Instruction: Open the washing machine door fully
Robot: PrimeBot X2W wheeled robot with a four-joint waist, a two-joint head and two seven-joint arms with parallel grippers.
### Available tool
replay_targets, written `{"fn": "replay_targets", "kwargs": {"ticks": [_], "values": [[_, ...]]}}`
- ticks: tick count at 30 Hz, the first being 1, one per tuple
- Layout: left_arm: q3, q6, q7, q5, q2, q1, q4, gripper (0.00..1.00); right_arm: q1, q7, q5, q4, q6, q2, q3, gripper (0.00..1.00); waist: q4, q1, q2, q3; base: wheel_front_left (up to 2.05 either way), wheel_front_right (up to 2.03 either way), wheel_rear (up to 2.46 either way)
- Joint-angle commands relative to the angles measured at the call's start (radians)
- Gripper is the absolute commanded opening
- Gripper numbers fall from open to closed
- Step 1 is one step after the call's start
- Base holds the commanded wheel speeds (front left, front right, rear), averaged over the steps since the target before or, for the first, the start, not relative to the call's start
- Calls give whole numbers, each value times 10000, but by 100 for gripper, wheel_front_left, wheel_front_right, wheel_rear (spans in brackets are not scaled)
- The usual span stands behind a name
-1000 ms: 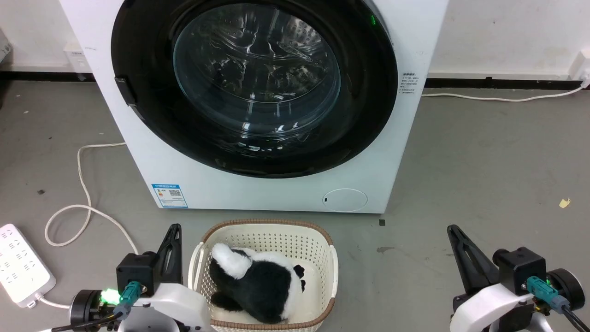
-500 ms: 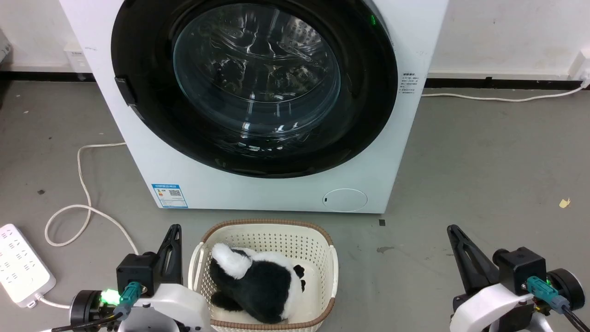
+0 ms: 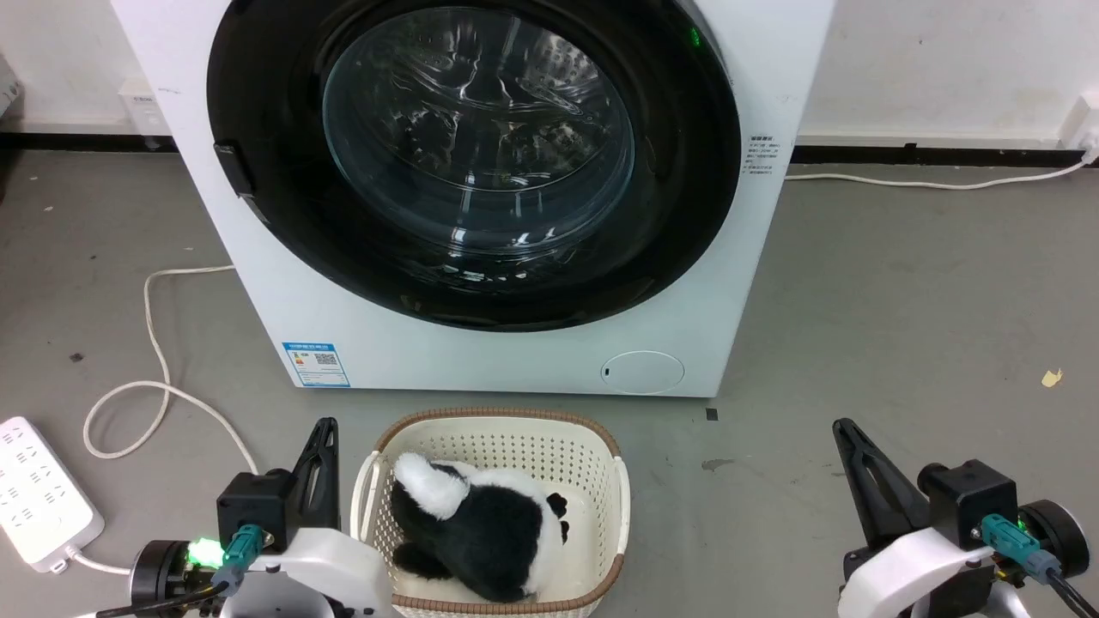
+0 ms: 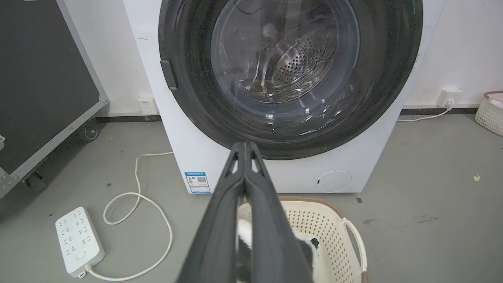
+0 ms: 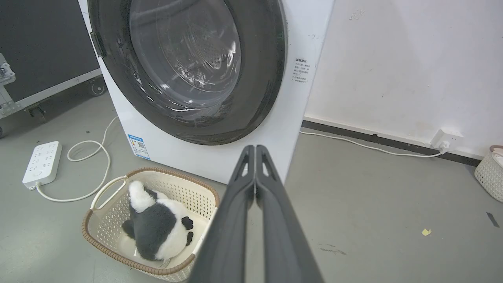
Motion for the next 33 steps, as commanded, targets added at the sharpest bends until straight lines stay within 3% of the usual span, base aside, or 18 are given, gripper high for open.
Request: {"fn": "replay_targets", "kwargs": {"ticks": [1, 24, 25, 33], "values": [[-7, -55, 3, 89, 8, 152, -37, 0, 85, 5, 43, 24, -9, 53, -9, 0, 0, 0, 0, 0, 0, 0, 0], [-7, -55, 3, 89, 8, 152, -37, 0, 85, 5, 43, 24, -9, 53, -9, 0, 0, 0, 0, 0, 0, 0, 0], [-6, 0, 0, 0, 0, 2, 0, 100, 0, 0, 0, 2, 0, 0, -4, 100, 0, 0, 0, 0, 0, 0, 0], [-70, 31, -147, -141, -1, -9, 70, 100, 27, -147, 166, 19, -1, 3, -91, 100, -5, 0, 0, 10, 0, 0, 0]]}}
